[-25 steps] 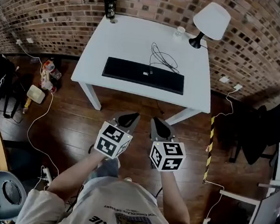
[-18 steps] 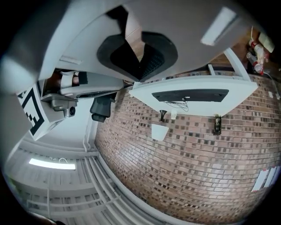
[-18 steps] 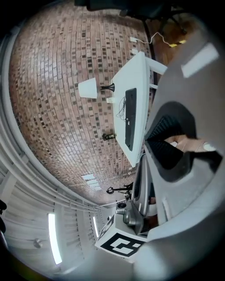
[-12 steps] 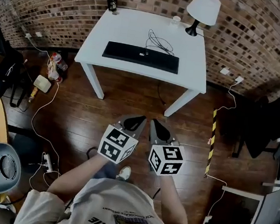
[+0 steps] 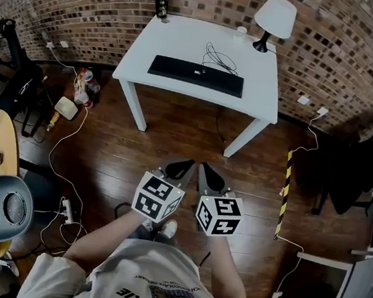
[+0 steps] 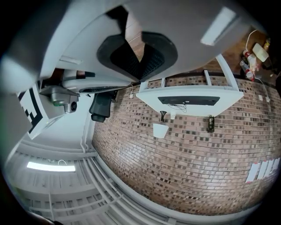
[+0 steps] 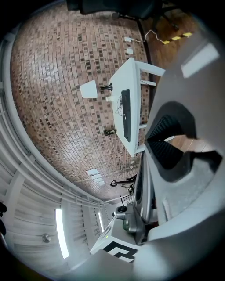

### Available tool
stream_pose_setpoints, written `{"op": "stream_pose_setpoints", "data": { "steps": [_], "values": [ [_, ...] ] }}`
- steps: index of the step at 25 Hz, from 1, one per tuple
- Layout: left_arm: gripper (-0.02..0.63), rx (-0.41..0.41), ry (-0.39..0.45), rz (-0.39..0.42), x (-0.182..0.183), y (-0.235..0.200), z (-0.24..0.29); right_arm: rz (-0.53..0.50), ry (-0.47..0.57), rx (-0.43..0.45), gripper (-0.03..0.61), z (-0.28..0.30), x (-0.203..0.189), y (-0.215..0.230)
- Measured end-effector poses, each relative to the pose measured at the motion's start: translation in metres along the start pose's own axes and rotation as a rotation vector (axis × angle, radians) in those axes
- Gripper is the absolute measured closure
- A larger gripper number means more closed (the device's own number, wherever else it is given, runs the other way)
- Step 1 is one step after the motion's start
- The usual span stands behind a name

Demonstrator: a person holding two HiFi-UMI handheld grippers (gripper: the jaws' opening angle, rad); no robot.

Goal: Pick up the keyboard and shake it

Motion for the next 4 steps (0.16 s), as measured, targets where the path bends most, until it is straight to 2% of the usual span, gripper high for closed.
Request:
{"op": "stream_pose_setpoints", "data": {
  "steps": [4],
  "values": [
    [0.607,0.002,-0.002,-0.005,-0.0119,0.0044,-0.0106,-0.005,-0.006,0.000,0.577,-0.0057,-0.0119,-0.0102]
  ]
}}
Point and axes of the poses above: the fingertips, and each gripper's own axes: z forward along the fingers, y to its right, x out of its top, the point moved 1 cm from there along -z, backward along the fingers, and after that the axes turned 1 degree about x, right-handed, at the moved point
